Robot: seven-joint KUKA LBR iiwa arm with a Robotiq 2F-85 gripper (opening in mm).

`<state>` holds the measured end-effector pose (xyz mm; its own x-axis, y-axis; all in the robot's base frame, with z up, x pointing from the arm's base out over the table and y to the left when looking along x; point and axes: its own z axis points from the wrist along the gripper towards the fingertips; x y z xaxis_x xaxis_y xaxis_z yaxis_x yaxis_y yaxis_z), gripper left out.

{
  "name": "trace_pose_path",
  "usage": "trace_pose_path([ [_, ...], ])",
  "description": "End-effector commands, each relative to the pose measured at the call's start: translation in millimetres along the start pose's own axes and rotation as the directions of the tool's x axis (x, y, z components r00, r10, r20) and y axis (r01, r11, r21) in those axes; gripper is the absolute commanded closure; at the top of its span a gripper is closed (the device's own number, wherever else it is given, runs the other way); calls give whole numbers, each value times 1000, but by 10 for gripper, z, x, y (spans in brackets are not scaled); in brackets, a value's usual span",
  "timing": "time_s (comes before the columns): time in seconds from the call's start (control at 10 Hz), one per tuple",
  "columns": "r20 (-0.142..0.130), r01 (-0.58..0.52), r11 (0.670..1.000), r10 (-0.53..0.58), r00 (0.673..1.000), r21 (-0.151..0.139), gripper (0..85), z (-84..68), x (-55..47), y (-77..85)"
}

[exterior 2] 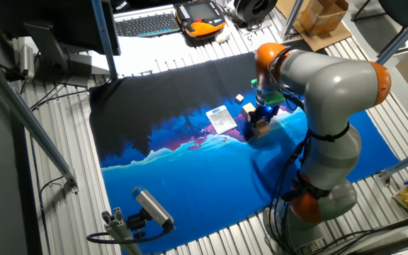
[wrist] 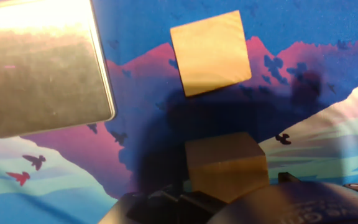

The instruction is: Place the block on the scale

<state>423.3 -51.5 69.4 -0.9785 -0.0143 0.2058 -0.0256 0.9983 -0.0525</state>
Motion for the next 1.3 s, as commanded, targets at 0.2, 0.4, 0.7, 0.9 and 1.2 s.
trace_pose_path([
  [0.2,9,5,1000,-5,1000,-2,170,38,-5,-39],
  [0.4,12,5,1000,-5,1000,1,340,58,6,-20],
  [0.7,45,13,1000,-13,999,-6,340,110,18,-6],
  [0.9,45,52,999,-52,998,-1,680,112,10,-12],
  [1.2,8,70,997,-70,998,-22,850,-8,-24,-28],
])
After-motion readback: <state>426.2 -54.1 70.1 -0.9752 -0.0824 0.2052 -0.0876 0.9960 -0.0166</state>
